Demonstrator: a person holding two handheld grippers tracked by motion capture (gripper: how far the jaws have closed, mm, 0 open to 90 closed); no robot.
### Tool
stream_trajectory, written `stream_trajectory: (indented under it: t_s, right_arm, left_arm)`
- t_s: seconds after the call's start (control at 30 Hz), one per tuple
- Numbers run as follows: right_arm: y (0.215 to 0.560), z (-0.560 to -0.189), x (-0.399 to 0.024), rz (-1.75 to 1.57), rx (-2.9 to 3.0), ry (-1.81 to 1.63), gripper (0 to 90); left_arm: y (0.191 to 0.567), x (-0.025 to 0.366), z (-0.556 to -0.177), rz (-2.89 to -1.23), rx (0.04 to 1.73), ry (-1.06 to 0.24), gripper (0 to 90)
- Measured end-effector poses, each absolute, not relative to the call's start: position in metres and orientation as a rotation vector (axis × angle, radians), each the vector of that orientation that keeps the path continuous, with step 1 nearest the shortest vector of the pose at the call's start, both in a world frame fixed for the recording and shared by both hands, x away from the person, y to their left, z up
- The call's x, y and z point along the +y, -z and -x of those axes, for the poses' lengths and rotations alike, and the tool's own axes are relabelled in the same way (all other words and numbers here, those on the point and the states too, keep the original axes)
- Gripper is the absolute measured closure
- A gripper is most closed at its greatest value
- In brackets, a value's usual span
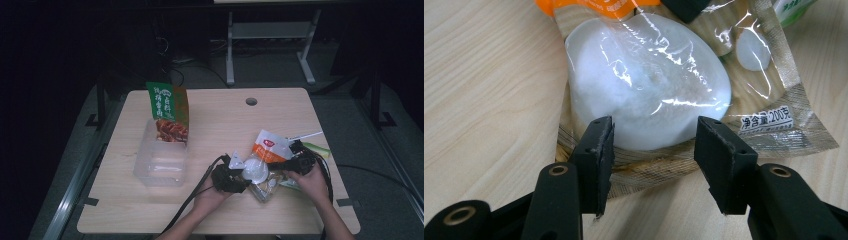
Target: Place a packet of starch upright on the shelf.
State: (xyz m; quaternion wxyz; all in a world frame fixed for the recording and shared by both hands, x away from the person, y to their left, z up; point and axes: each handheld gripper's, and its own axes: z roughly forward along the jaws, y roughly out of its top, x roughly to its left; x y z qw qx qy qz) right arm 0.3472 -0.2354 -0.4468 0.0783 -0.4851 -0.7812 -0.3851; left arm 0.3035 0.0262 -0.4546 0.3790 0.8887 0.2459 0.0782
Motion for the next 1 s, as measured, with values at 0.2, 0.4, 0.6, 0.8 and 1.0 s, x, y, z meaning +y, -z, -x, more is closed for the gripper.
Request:
stream_trajectory:
  t_s: [0.2,0.4,0.6,0.8,1.0]
  right_arm:
    - [0.440,-0.345,-0.233,1.444,-2.372,1.178,88.6]
    - [0.427,-0.342,-0.227,1.398,-2.400,1.224,89.7]
    - [0.414,-0.339,-0.219,1.349,-2.435,1.252,89.9]
    - [0.402,-0.335,-0.210,1.300,-2.471,1.259,90.0]
    - [0.389,-0.330,-0.198,1.241,-2.536,1.255,90.0]
  left_arm:
    - [0.453,0.028,-0.303,-2.271,0.627,-0.194,49.0]
    - [0.444,0.039,-0.302,-2.258,0.638,-0.204,44.4]
    - [0.441,0.052,-0.294,-2.232,0.645,-0.184,42.7]
    - [0.440,0.061,-0.282,-2.218,0.628,-0.180,41.6]
    - [0.438,0.070,-0.272,-2.219,0.600,-0.185,41.0]
